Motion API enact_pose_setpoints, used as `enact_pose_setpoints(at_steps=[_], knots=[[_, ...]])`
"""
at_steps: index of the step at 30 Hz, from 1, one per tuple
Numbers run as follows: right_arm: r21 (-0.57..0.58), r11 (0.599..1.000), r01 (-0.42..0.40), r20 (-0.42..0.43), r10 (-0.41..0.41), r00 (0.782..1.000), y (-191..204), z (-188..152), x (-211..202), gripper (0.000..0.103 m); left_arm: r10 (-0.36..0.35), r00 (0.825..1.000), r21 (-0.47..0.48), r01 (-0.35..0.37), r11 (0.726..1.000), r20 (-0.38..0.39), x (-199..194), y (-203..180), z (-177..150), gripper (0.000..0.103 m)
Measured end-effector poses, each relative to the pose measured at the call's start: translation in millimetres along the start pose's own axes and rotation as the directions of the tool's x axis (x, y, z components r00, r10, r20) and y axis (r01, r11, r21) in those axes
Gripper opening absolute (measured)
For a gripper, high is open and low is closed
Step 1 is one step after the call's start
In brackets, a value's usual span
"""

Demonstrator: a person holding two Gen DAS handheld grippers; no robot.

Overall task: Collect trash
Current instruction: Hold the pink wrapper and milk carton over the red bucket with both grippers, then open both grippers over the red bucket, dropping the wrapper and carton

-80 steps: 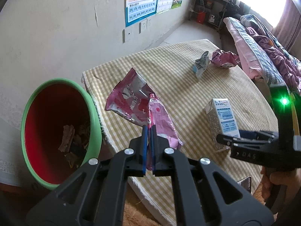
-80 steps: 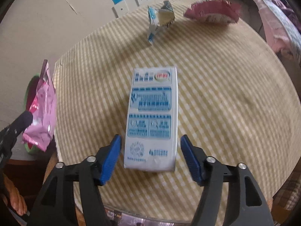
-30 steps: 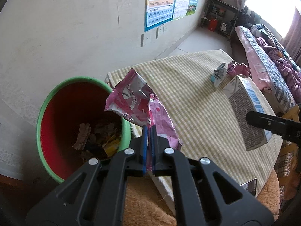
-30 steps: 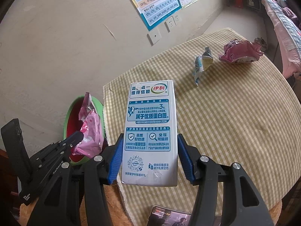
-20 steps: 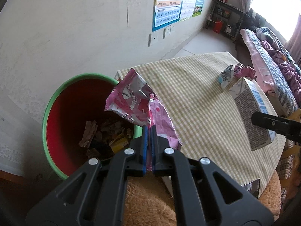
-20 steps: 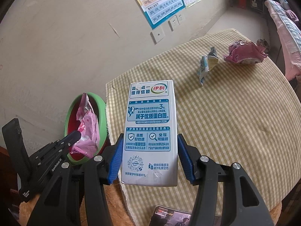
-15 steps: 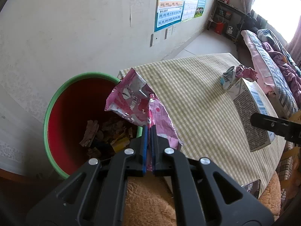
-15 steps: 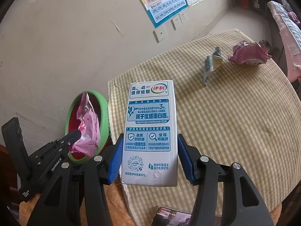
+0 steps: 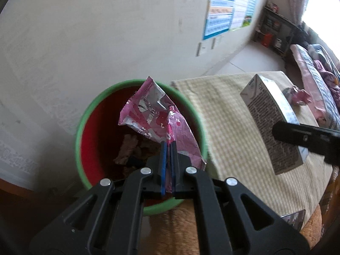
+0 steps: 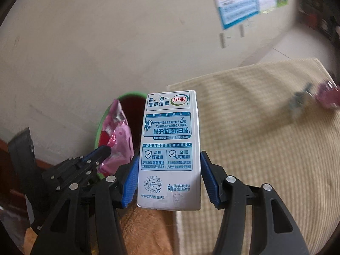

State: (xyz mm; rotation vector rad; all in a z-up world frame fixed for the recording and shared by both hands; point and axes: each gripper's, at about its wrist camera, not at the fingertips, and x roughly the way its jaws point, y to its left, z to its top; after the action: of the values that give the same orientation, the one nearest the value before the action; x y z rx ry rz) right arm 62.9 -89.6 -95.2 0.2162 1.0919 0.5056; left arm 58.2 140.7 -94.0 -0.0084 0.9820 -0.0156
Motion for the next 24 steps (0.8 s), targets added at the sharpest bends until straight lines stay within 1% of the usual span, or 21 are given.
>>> enact_pose_setpoints(at_steps=[3, 9, 14, 20, 22, 23, 24], knots=[[-0.061, 0.998, -0.008, -0.023, 0.006, 1.000, 22, 3, 15, 0.053, 0.024, 1.000, -0.033, -0.024, 0.999, -0.012, 4, 19, -3, 0.003], [-0.087, 0.996, -0.036, -0.064, 0.030, 0.998, 43, 14, 39, 0.053, 0.052, 0.998, -0.089, -0.055, 0.995, -0.036, 9, 49, -8, 0.003], [-0.086, 0.995, -0.048, -0.088, 0.041, 0.995, 53, 22, 54, 0.053, 0.050, 0.998, -0.112, -0.054, 0.992, -0.040, 11, 60, -8, 0.003], [-0.086, 0.995, -0.058, -0.105, 0.049, 0.993, 60, 26, 68, 0.054, 0.047, 0.997, -0.134, -0.054, 0.990, -0.053, 17, 63, -8, 0.003], [-0.077, 0.994, -0.072, -0.105, 0.064, 0.992, 60, 28, 70, 0.055, 0.039, 0.998, -0.144, -0.047, 0.989, -0.056, 18, 64, -7, 0.006], [-0.066, 0.994, -0.086, -0.103, 0.079, 0.992, 59, 29, 71, 0.055, 0.034, 0.998, -0.148, -0.042, 0.988, -0.059, 19, 65, -7, 0.015], [-0.058, 0.994, -0.092, -0.102, 0.086, 0.991, 59, 30, 73, 0.055, 0.032, 0.998, -0.152, -0.040, 0.988, -0.058, 20, 65, -7, 0.028]])
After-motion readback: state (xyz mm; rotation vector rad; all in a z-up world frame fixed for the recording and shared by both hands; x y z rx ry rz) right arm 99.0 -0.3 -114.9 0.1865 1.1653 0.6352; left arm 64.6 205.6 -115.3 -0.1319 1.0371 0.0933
